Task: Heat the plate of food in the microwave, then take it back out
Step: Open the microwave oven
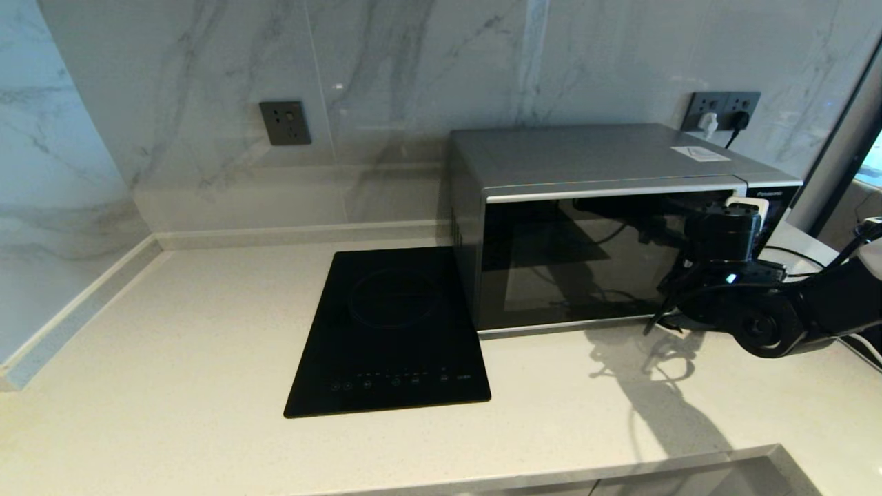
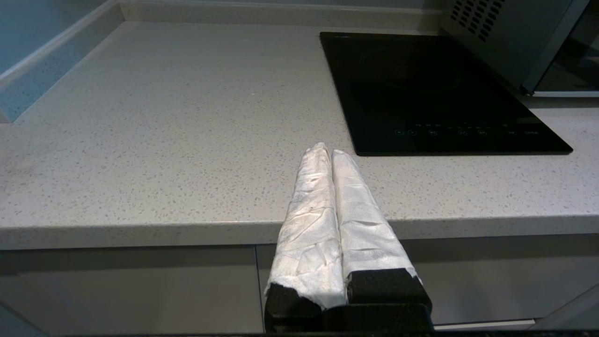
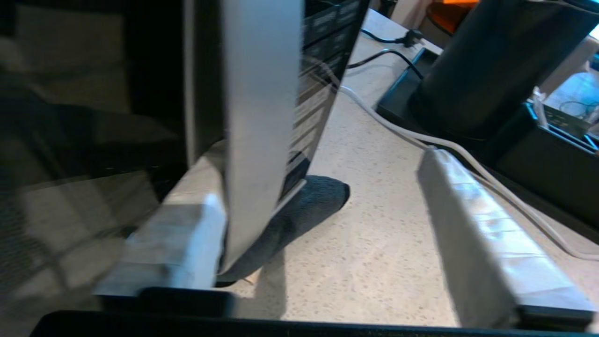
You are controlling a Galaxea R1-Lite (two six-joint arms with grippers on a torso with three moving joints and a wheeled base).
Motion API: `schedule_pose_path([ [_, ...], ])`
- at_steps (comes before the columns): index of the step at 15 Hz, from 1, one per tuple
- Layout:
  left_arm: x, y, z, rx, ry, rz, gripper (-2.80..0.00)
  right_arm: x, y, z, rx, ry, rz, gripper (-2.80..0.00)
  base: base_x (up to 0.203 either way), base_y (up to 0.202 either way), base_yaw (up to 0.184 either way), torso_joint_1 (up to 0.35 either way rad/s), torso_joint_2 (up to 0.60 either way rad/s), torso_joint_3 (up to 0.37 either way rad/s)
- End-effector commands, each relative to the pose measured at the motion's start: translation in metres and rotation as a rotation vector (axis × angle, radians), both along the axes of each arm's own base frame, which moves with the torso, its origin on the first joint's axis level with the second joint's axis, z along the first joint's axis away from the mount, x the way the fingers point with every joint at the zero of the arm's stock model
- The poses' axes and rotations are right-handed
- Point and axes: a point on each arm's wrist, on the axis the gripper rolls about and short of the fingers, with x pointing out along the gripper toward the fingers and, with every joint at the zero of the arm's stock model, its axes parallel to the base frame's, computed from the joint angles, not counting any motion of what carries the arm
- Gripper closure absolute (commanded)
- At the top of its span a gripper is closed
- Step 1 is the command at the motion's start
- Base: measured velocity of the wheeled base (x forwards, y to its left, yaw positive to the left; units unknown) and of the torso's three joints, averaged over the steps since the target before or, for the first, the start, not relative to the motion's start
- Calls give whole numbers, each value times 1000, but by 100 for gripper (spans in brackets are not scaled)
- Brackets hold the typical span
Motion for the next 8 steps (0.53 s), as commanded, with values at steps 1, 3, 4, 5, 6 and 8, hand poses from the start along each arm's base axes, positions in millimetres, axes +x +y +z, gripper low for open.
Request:
schedule_pose_path([
  [1,0,0,0,-1,1,1,0,-1,0,-1,-1,0,-8,0,0,0,0,0,0,0],
  [3,0,0,0,-1,1,1,0,-1,0,-1,15,-22,-10,0,0,0,0,0,0,0],
  [4,0,0,0,-1,1,1,0,-1,0,-1,17,-22,-10,0,0,0,0,0,0,0],
  [5,0,0,0,-1,1,1,0,-1,0,-1,19,-25,-12,0,0,0,0,0,0,0],
  [6,0,0,0,-1,1,1,0,-2,0,0,19,-26,-12,0,0,0,0,0,0,0],
  [8,0,0,0,-1,1,1,0,-3,1,1,19,-28,-10,0,0,0,0,0,0,0],
])
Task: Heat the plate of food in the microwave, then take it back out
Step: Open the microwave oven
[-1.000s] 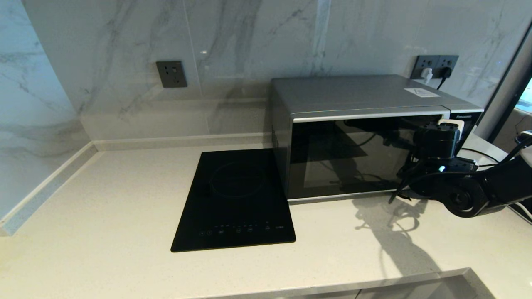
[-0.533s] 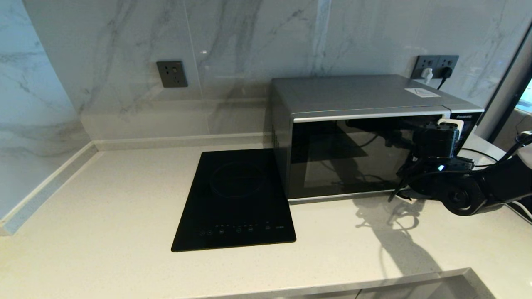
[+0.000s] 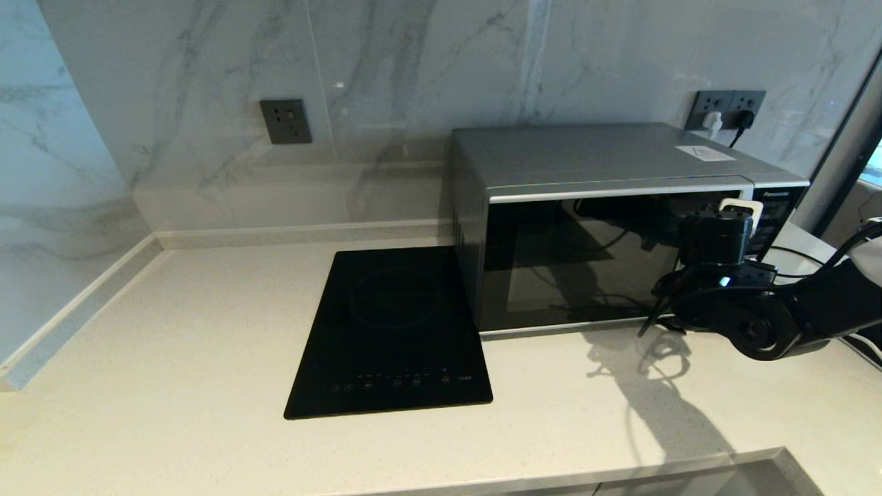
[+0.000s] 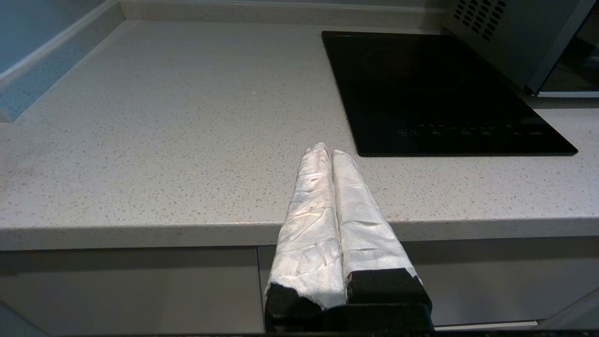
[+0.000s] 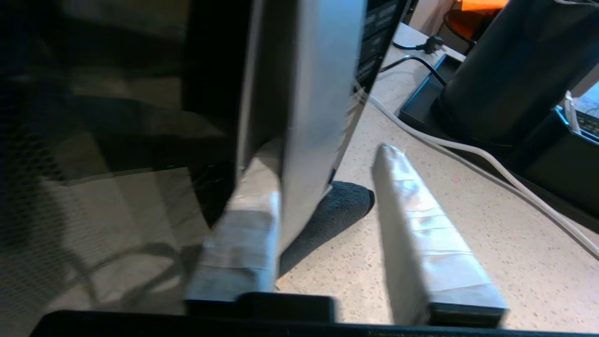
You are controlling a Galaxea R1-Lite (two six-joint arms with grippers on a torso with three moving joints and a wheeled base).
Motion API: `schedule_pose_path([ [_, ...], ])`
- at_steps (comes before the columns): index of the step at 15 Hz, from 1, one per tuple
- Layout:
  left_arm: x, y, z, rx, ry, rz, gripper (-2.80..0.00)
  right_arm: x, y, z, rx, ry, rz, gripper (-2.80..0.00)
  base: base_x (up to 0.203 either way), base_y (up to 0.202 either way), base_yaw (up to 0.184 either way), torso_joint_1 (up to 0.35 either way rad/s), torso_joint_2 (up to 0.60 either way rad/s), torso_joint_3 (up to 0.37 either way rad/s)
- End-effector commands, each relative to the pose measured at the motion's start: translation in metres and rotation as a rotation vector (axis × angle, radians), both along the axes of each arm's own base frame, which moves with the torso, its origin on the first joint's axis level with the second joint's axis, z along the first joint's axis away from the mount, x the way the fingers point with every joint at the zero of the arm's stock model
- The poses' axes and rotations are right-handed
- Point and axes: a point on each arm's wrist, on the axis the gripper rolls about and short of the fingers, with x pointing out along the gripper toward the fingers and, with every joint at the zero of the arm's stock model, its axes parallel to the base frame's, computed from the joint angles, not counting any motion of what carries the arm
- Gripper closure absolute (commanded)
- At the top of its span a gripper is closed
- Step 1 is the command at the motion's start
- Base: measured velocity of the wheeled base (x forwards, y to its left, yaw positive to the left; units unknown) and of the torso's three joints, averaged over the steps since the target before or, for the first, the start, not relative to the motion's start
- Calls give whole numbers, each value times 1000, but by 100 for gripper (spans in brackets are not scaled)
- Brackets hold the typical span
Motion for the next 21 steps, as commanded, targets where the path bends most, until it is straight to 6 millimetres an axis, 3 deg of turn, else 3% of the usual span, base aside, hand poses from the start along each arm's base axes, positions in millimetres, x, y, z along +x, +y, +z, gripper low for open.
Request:
schedule_pose_path([
  [1,0,0,0,-1,1,1,0,-3,0,3,-1,-10,-11,0,0,0,0,0,0,0],
  [10,0,0,0,-1,1,1,0,-23,12,3,4,7,24,0,0,0,0,0,0,0],
  [15,0,0,0,-1,1,1,0,-44,30,9,-9,13,81,0,0,0,0,0,0,0],
  [16,0,0,0,-1,1,1,0,-45,31,11,-8,8,83,-280,0,0,0,0,0,0],
  [21,0,0,0,-1,1,1,0,-67,44,19,2,-10,139,-280,0,0,0,0,0,0],
])
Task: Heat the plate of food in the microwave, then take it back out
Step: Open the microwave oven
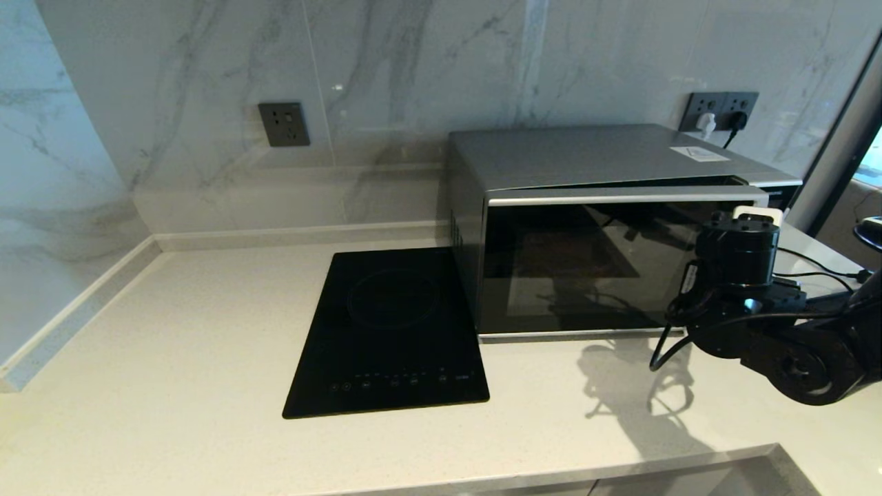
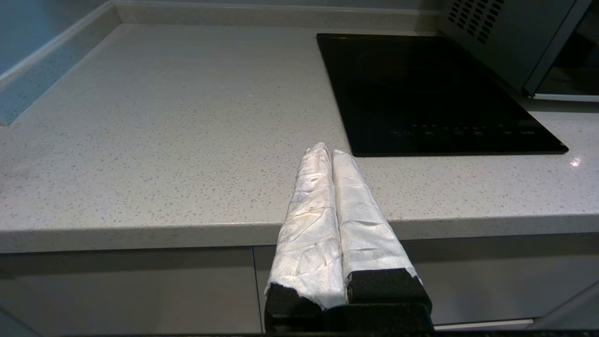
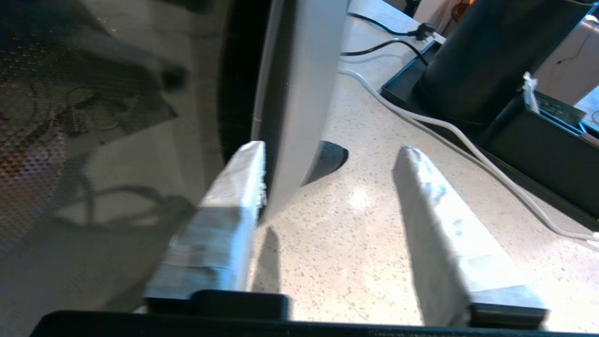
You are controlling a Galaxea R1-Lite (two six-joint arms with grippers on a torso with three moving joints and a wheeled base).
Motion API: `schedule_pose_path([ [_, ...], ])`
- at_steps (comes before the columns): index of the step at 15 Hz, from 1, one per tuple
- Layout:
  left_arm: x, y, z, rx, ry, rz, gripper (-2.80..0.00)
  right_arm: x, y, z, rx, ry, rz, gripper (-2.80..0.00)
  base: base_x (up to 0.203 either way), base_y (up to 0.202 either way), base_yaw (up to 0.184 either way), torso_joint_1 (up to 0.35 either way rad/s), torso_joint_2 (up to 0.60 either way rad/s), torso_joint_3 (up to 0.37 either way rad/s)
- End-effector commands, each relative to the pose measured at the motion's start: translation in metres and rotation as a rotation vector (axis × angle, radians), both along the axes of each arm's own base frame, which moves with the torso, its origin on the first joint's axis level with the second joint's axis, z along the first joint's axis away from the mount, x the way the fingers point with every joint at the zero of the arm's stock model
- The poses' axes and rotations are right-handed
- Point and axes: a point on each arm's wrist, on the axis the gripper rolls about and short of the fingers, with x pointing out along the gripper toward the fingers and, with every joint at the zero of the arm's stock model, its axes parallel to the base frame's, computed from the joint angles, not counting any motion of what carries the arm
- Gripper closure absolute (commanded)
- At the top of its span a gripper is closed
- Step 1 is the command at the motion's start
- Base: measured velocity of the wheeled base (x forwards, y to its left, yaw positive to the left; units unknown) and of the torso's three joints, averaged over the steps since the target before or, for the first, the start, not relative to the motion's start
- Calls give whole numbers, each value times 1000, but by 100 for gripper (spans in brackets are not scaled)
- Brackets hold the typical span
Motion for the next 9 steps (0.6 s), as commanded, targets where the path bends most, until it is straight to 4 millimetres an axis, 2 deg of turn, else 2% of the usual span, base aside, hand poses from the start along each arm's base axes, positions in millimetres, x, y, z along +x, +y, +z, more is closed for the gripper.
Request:
schedule_pose_path([
  [1,0,0,0,-1,1,1,0,-17,10,10,15,-33,37,-280,0,0,0,0,0,0],
  [5,0,0,0,-1,1,1,0,-57,23,39,42,-105,126,-280,0,0,0,0,0,0],
  [9,0,0,0,-1,1,1,0,-110,7,92,41,-163,207,-280,0,0,0,0,0,0],
])
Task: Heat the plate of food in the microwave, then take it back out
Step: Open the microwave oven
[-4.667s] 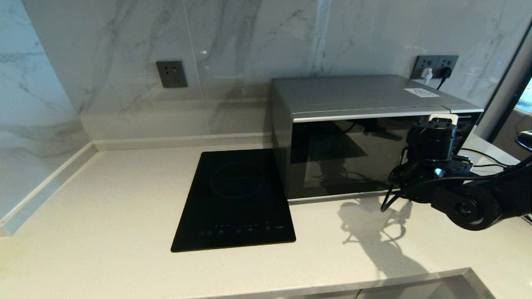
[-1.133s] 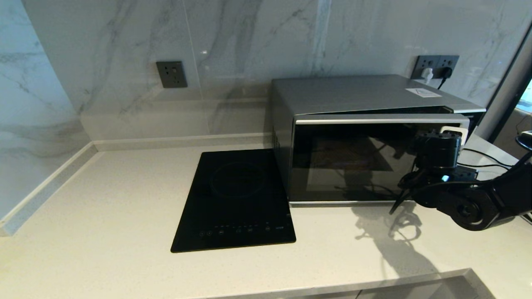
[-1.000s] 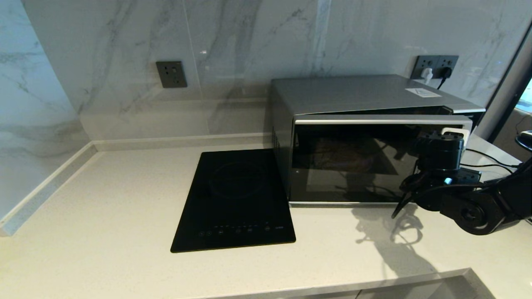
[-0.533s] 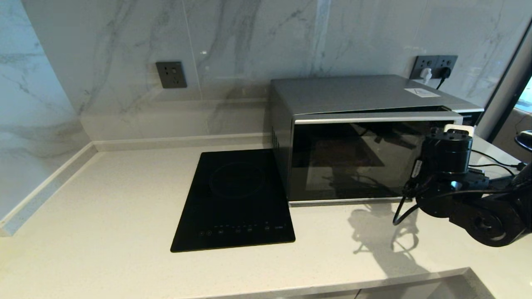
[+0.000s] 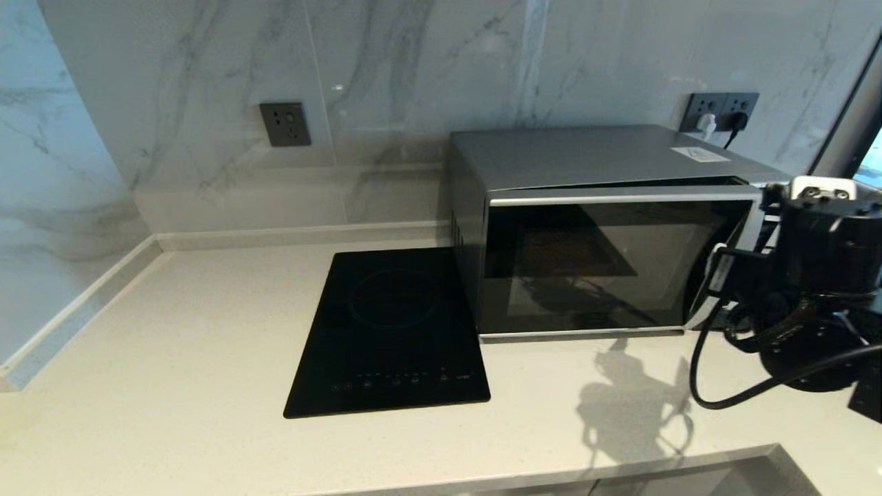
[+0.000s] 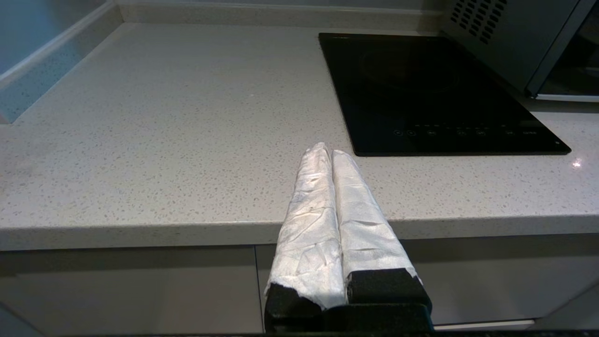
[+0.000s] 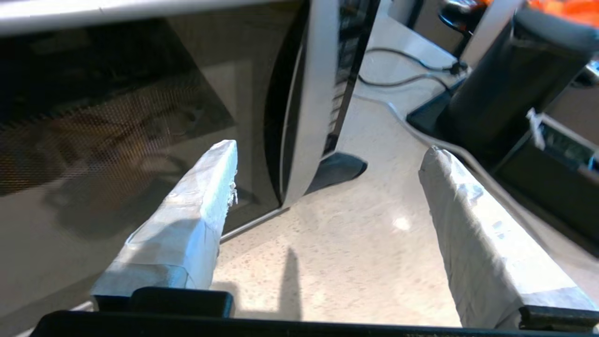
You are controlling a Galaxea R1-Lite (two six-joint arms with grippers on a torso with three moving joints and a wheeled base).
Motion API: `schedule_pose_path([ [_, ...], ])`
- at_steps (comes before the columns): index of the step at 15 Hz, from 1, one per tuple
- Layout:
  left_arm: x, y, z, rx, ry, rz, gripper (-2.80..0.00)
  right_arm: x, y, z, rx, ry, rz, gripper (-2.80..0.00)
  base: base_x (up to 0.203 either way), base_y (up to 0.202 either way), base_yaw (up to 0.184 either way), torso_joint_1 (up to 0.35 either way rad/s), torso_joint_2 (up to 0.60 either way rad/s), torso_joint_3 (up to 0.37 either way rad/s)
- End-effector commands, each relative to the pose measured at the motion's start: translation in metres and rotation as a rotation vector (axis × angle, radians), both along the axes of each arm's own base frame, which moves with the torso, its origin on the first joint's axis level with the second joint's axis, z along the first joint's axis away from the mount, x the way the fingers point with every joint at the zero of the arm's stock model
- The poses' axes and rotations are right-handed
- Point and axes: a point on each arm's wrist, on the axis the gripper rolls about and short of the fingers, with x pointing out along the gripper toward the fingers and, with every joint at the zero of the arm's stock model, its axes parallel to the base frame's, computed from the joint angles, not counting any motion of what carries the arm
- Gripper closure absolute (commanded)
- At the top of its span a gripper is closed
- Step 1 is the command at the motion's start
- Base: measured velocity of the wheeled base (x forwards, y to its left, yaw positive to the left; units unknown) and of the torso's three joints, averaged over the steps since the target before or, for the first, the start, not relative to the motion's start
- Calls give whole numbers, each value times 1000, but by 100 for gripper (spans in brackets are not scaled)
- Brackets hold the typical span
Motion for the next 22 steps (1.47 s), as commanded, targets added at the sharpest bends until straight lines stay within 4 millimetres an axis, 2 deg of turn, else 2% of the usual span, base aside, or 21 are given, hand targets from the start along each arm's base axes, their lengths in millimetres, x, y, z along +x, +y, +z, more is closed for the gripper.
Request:
schedule_pose_path([
  [1,0,0,0,-1,1,1,0,-46,-17,51,16,-97,65,-280,0,0,0,0,0,0],
  [3,0,0,0,-1,1,1,0,-74,-28,81,-32,-50,135,-280,0,0,0,0,0,0],
  [6,0,0,0,-1,1,1,0,-114,-43,113,-70,79,313,-280,0,0,0,0,0,0],
  [8,0,0,0,-1,1,1,0,-138,-50,132,-52,148,491,-280,0,0,0,0,0,0],
  [9,0,0,0,-1,1,1,0,-143,-51,142,-10,147,555,-280,0,0,0,0,0,0],
  [13,0,0,0,-1,1,1,0,-134,-45,174,274,145,601,-280,0,0,0,0,0,0],
  [15,0,0,0,-1,1,1,0,-115,-39,173,357,219,603,-280,0,0,0,0,0,0],
  [16,0,0,0,-1,1,1,0,-99,-37,172,368,244,570,0,0,0,0,0,0,0],
  [20,0,0,0,-1,1,1,0,-41,-39,182,398,228,469,0,0,0,0,0,0,0],
  [22,0,0,0,-1,1,1,0,-10,-47,174,411,245,402,0,0,0,0,0,0,0],
])
